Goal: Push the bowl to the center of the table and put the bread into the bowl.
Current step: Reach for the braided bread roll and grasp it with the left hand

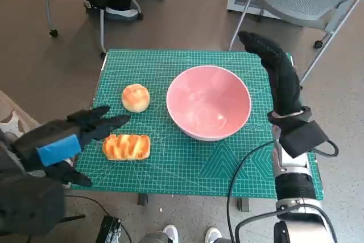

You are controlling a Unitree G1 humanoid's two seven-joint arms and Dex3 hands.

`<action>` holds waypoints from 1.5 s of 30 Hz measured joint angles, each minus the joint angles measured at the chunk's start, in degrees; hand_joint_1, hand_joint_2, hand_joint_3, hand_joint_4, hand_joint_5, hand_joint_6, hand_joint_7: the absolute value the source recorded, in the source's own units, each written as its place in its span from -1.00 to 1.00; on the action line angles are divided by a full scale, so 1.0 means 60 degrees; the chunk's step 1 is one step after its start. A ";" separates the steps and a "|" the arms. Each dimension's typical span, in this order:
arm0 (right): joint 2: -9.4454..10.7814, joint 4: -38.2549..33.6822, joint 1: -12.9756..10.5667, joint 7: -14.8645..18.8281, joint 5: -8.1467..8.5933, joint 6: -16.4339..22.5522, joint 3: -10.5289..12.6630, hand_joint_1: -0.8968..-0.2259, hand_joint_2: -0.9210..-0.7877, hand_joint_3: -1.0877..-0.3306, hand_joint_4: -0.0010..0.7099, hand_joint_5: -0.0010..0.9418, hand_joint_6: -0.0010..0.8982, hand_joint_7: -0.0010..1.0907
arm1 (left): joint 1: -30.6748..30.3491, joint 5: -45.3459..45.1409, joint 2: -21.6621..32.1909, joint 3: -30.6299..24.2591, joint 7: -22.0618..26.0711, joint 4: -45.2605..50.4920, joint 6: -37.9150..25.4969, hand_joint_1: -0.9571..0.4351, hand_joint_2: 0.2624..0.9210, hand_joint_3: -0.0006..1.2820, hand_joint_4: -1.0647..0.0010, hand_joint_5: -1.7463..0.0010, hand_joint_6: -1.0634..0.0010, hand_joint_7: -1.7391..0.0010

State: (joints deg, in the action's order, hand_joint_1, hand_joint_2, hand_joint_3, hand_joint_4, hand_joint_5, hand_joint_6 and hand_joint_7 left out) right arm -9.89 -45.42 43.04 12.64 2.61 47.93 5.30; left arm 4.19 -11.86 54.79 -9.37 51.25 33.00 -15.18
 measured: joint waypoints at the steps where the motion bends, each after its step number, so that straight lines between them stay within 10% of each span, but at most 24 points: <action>1: 0.0003 -0.0011 0.0000 0.0003 0.0003 -0.0007 0.0000 -0.34 -1.00 -0.41 -0.49 -0.99 -0.69 -0.61 | 0.0003 -0.0136 0.0019 0.0112 -0.0007 0.0068 -0.0174 0.04 0.17 -0.97 1.00 1.00 0.75 0.98; 45: 0.0009 -0.0135 -0.0057 0.1224 0.1048 -0.0109 0.0232 -0.30 -1.00 -0.39 -0.50 -1.00 -0.78 -0.50 | 0.1990 -0.2494 -0.1542 0.3354 -0.1578 -0.2191 -0.0655 0.03 0.26 -0.97 0.86 0.98 0.64 0.99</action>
State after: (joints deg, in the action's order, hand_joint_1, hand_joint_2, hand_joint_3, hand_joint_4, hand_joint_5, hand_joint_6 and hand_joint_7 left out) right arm -9.83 -46.23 42.70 19.98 8.90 47.27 6.69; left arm 16.13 -26.83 45.54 10.75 41.79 19.85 -19.11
